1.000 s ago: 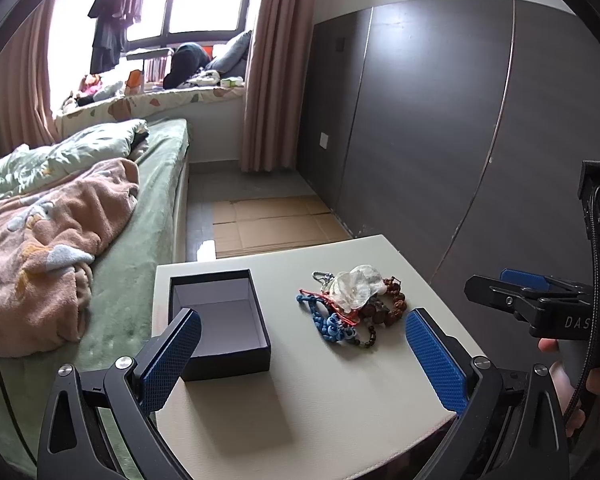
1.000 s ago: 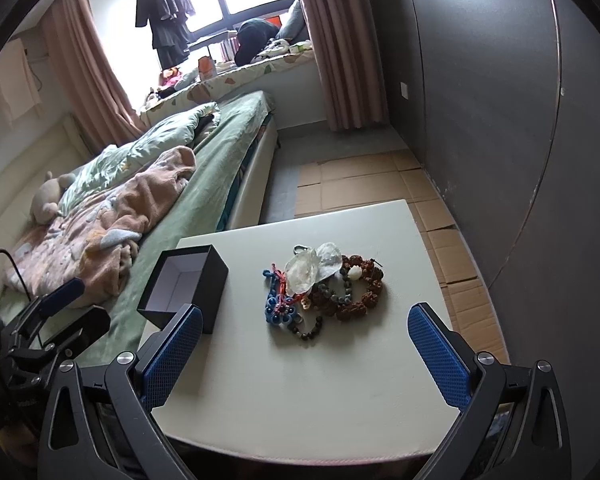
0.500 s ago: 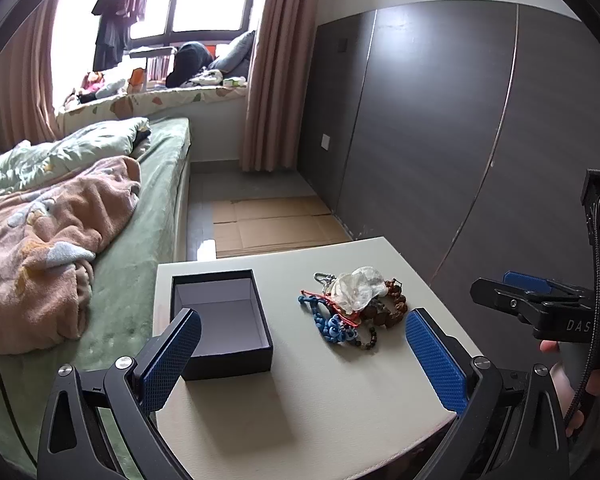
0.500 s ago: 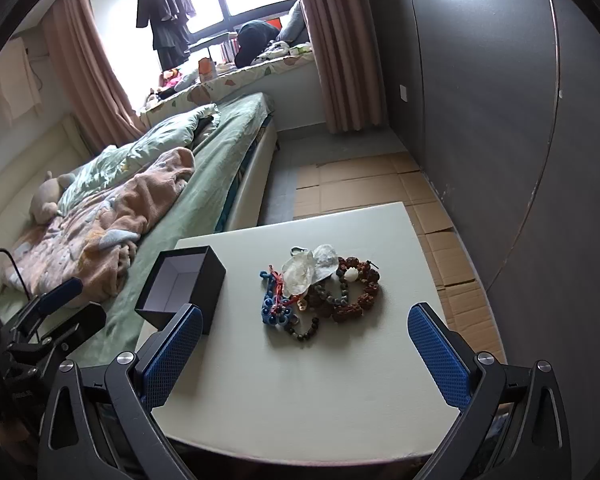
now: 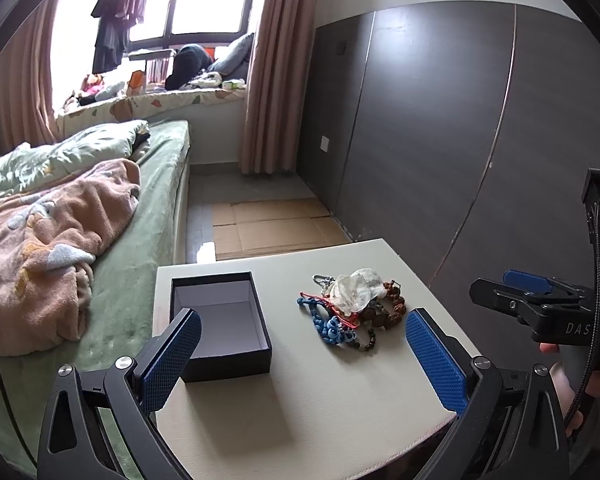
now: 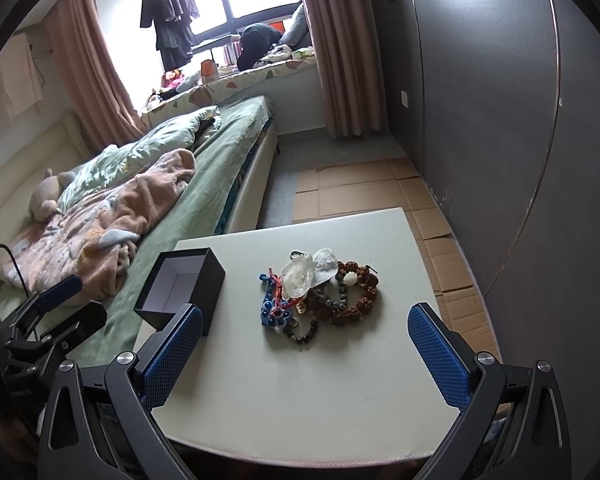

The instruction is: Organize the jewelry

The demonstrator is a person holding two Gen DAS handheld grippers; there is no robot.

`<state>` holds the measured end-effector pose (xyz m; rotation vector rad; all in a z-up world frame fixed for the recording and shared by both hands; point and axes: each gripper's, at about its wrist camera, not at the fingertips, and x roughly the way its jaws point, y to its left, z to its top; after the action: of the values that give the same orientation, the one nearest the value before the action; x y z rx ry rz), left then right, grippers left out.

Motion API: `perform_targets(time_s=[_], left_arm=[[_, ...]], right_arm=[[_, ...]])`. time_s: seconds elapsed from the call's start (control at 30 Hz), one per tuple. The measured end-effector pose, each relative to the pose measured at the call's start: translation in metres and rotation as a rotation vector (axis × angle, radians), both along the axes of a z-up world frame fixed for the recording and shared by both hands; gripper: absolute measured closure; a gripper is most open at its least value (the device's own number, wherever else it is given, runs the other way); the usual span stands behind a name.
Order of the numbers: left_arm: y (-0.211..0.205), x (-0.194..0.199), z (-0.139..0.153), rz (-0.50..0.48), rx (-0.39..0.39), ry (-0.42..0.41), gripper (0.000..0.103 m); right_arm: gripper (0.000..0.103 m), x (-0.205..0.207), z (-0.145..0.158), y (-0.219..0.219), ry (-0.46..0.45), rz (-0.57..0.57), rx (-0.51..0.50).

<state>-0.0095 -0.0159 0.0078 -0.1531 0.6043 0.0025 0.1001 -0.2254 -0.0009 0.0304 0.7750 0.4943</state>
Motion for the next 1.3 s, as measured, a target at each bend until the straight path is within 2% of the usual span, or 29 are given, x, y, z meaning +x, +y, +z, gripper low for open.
perform_targets(time_s=[0.63,0.87,1.03,1.17,1.23,1.3], left_arm=[[0.003,0.006,-0.006,0.008,-0.015,-0.018,0.001],[0.004,0.03,-0.024,0.01,-0.028,0.036,0.001],[0.004,0.049,-0.032,0.003,-0.08,0.075,0.001],[0.002,0.067,-0.044,-0.014,-0.168,0.121,0.002],[0.0,0.075,-0.048,-0.015,-0.192,0.139,0.006],[-0.002,0.084,-0.052,-0.012,-0.217,0.156,0.016]], right_arm=[[0.0,-0.002,0.003,-0.001,-0.014,-0.012,0.008],[0.0,0.005,-0.008,-0.007,-0.001,-0.043,0.032],[0.0,0.028,-0.022,-0.018,0.075,-0.128,0.039],[0.0,0.041,-0.029,-0.027,0.129,-0.188,0.079],[0.0,0.048,-0.034,-0.031,0.165,-0.208,0.117],[0.0,0.052,-0.039,-0.034,0.194,-0.232,0.145]])
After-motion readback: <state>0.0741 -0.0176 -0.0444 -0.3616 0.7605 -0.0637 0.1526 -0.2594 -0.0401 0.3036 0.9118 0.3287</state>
